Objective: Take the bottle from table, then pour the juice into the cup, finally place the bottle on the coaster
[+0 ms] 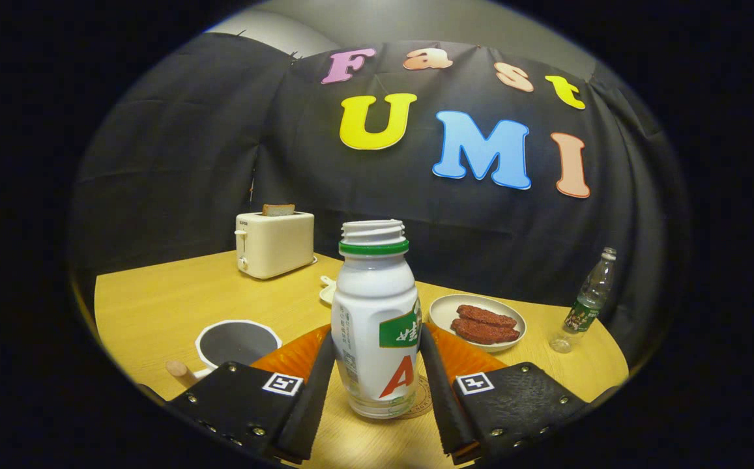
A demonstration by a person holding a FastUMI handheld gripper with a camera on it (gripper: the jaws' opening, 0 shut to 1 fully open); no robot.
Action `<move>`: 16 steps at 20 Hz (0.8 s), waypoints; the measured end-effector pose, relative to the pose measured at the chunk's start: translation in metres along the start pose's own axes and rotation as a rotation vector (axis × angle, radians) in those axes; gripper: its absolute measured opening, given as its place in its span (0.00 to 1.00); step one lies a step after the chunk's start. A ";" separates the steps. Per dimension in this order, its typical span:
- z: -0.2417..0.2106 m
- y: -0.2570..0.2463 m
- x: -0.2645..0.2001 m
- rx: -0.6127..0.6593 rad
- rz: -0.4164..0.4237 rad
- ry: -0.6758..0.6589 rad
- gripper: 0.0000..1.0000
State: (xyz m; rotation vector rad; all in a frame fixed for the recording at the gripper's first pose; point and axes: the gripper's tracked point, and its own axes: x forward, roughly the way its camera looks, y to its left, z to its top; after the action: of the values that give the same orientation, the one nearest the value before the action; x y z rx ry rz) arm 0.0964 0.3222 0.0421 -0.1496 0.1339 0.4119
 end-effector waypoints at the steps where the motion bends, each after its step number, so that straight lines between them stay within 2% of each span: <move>1: -0.001 -0.005 0.003 0.016 -0.008 -0.006 0.71; 8: -0.013 -0.025 0.016 0.059 -0.063 -0.016 0.71; 16: -0.018 -0.029 0.021 0.117 -0.067 -0.028 0.71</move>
State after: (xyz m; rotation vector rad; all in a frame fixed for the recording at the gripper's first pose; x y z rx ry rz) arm 0.1260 0.3008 0.0242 -0.0333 0.1246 0.3382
